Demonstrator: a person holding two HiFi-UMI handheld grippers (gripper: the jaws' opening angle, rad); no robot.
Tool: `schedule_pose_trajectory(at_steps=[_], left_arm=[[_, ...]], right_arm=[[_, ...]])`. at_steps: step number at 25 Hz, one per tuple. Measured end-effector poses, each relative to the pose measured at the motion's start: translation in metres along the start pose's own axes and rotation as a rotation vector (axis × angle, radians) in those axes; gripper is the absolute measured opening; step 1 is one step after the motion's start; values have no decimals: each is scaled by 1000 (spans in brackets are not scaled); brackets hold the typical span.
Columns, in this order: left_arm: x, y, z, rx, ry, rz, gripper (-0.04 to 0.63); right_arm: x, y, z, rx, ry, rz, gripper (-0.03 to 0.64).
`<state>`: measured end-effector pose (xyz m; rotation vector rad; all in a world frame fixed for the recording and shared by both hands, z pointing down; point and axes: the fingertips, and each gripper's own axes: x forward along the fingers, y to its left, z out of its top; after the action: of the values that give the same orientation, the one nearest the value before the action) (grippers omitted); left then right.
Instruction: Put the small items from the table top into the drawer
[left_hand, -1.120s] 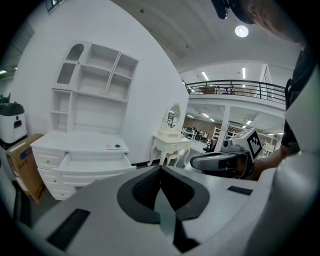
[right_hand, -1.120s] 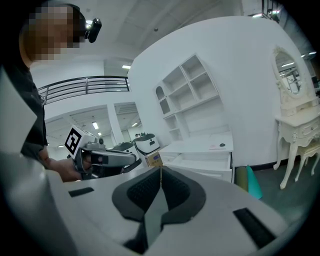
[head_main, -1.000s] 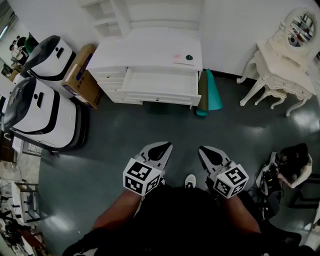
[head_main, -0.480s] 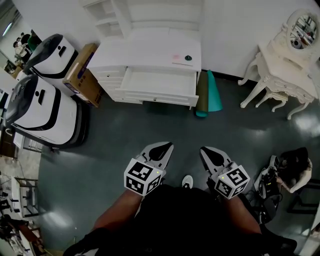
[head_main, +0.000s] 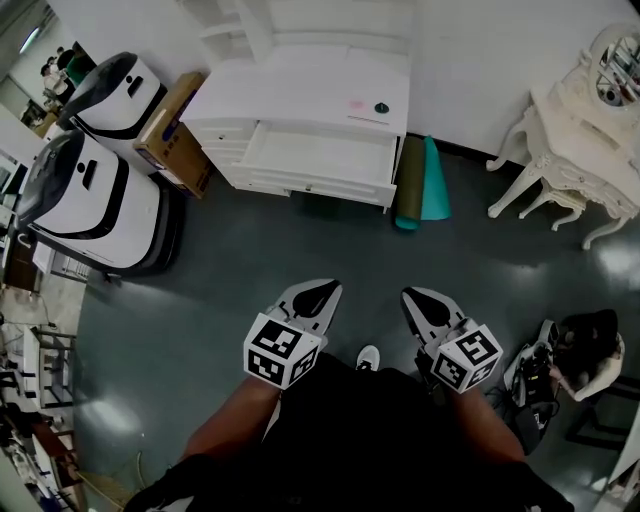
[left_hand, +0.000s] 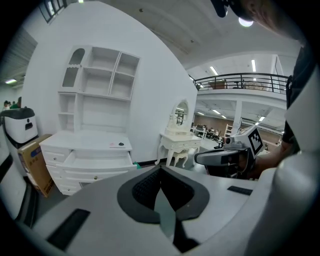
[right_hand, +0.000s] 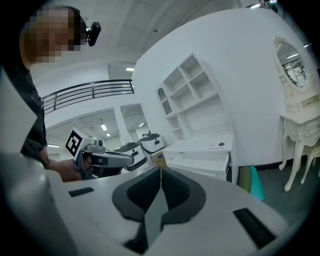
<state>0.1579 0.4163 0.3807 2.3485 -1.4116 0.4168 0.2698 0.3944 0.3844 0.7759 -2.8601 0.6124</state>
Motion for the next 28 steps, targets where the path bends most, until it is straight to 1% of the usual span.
schedule_pose_trajectory(at_steps=[3, 10, 19, 21, 24, 25, 26, 28], left_arm=[[5, -4, -2, -3, 9, 18, 3], [15, -21, -4, 28, 39, 14, 3], [27, 0, -12, 12, 70, 19, 3], [34, 3, -9, -21, 63, -4, 3], [43, 11, 5, -150, 24, -72, 3], [45, 16, 10, -179, 13, -79, 3], [47, 23, 14, -185, 7, -74, 3], [51, 38, 20, -150, 9, -50, 3]], right_arm=[[-2, -9, -1, 3, 2, 9, 28], [-5, -18, -5, 24, 5, 27, 28], [9, -33, -8, 43, 16, 2, 28], [13, -39, -10, 45, 25, -8, 28], [22, -48, -7, 52, 37, -22, 28], [25, -50, -5, 53, 39, -26, 28], [30, -53, -2, 53, 40, -29, 28], [40, -58, 5, 50, 37, -34, 28]])
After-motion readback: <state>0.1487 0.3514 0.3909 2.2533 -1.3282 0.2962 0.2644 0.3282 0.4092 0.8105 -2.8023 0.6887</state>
